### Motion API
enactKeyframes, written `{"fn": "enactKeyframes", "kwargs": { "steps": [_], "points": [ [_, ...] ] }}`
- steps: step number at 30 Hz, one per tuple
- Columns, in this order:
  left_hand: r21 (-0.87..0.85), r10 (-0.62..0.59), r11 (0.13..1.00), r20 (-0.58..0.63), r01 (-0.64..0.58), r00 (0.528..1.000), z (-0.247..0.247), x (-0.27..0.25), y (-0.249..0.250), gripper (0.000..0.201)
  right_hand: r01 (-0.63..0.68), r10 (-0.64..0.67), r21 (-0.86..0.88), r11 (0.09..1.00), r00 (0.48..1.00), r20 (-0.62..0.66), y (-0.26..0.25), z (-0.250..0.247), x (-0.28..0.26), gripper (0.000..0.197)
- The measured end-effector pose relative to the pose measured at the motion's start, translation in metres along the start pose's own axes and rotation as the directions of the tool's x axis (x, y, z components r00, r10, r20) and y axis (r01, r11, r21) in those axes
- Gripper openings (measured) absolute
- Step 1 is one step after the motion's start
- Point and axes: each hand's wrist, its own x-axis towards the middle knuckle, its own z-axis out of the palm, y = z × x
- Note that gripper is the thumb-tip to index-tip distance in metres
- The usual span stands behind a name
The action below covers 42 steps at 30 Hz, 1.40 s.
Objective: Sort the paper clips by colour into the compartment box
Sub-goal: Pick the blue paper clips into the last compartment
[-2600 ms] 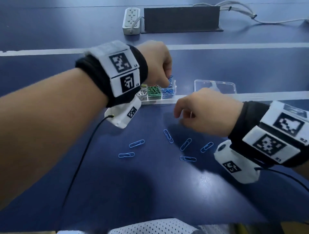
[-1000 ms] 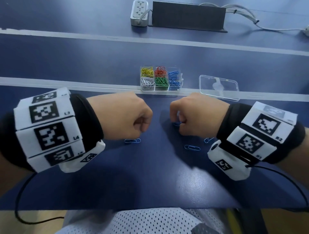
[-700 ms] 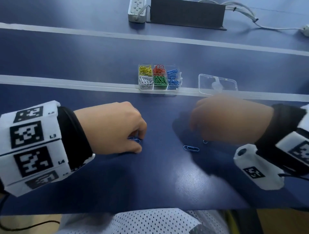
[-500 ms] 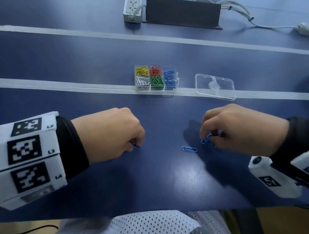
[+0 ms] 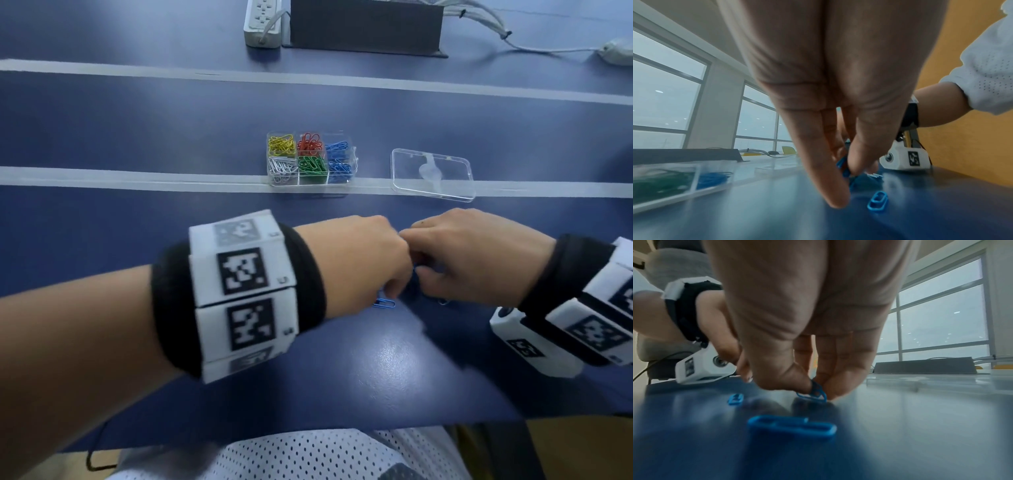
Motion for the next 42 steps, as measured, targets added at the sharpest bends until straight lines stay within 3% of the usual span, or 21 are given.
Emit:
{"fn": "enactKeyframes", "kwargs": {
  "steps": [2,4,10,16,18,23,27,30,33,36,38,40,42],
  "points": [
    [0.031,0.006,0.999,0.032,-0.007,0.999,0.004,0.013,0.005,0.031,0.017,-0.016,0.032,0.999,0.999,-0.038,0.006,-0.007,-0.006,0.031],
    [0.066,0.008,0.998,0.059,-0.012,0.998,0.006,0.021,0.006,0.026,0.027,-0.022,0.082,0.996,0.998,-0.058,0.012,-0.009,-0.016,0.021],
    [0.153,-0.003,0.988,0.125,-0.016,0.992,0.008,0.020,0.011,0.017,0.082,-0.073,0.110,0.991,0.993,-0.088,0.026,0.013,-0.039,0.035],
    [0.174,0.001,0.984,0.183,-0.034,0.983,0.005,0.024,0.011,0.024,0.199,-0.198,-0.005,0.980,0.975,-0.104,0.027,0.024,-0.045,0.021],
    [0.156,-0.005,0.988,0.172,-0.022,0.985,0.005,0.023,0.011,0.026,0.217,-0.218,-0.024,0.976,0.969,-0.113,0.028,0.026,-0.042,0.027],
    [0.146,-0.059,0.989,0.142,0.038,0.988,0.003,0.019,0.011,0.021,0.141,-0.148,-0.116,0.983,0.987,-0.056,0.021,0.020,-0.030,0.034],
    [0.164,-0.094,0.984,0.131,0.072,0.987,0.000,0.020,0.010,0.020,0.056,-0.057,-0.069,0.996,0.998,-0.017,0.013,0.013,-0.020,0.050],
    [0.106,-0.108,0.989,0.088,0.099,0.990,-0.004,0.022,0.000,0.026,0.042,-0.043,-0.020,0.999,0.994,-0.099,0.014,0.007,-0.010,0.041],
    [0.007,-0.151,0.988,-0.029,0.151,0.988,-0.021,0.019,-0.021,0.029,-0.038,0.058,0.105,0.994,0.980,-0.191,0.014,-0.010,0.004,0.029],
    [-0.100,-0.266,0.963,-0.191,0.251,0.945,-0.045,0.023,-0.048,0.026,-0.095,0.147,0.181,0.979,0.942,-0.303,0.016,-0.027,0.027,0.021],
    [-0.210,-0.367,0.926,-0.300,0.315,0.880,-0.057,0.030,-0.067,0.025,-0.117,0.189,0.224,0.968,0.922,-0.338,0.013,-0.037,0.044,0.021],
    [-0.310,-0.464,0.877,-0.342,0.368,0.817,-0.066,0.039,-0.082,0.027,-0.133,0.223,0.262,0.956,0.909,-0.352,0.011,-0.043,0.060,0.024],
    [-0.328,-0.510,0.850,-0.320,0.412,0.798,-0.071,0.047,-0.093,0.029,-0.147,0.245,0.276,0.950,0.899,-0.364,0.009,-0.048,0.073,0.025]
  ]
}}
